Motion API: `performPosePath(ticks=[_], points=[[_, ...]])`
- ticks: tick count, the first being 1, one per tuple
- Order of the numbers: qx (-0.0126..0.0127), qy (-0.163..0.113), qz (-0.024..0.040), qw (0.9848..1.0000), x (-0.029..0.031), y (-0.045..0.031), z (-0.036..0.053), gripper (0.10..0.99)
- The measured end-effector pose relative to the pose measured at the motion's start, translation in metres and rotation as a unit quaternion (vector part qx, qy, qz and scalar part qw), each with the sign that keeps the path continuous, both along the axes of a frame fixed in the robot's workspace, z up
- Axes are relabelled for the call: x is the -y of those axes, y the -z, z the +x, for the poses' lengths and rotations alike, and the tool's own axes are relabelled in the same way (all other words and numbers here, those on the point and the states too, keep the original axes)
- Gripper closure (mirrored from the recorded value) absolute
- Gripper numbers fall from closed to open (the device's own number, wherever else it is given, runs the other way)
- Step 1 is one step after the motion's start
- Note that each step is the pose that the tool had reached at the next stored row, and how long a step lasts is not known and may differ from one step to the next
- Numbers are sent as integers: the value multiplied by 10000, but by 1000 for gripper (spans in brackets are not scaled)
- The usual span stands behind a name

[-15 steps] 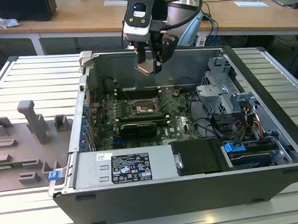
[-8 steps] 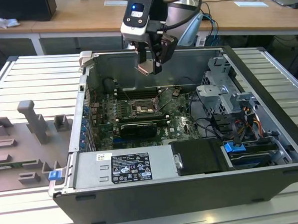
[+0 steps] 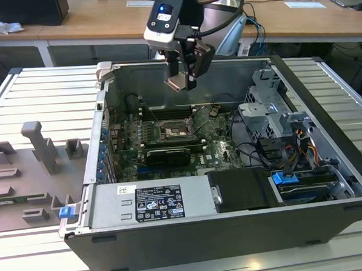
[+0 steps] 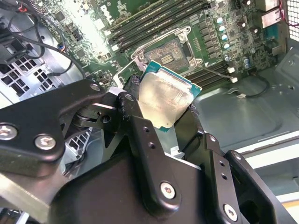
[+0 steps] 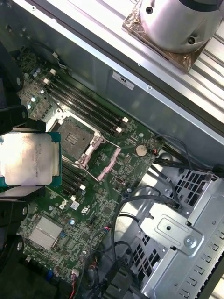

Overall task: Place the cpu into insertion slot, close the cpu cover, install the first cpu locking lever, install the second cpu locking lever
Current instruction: 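Place the cpu into insertion slot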

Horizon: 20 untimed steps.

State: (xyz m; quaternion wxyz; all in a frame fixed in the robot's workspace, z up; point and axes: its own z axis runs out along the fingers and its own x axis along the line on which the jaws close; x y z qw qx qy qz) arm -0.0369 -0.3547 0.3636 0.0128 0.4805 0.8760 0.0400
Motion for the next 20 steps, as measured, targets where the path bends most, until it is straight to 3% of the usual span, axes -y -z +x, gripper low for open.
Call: performPosePath(ticks=[11, 20], points=[[0, 343, 0, 9994, 0, 6, 0, 545], [0, 740, 0, 9973, 0, 10, 0, 545]])
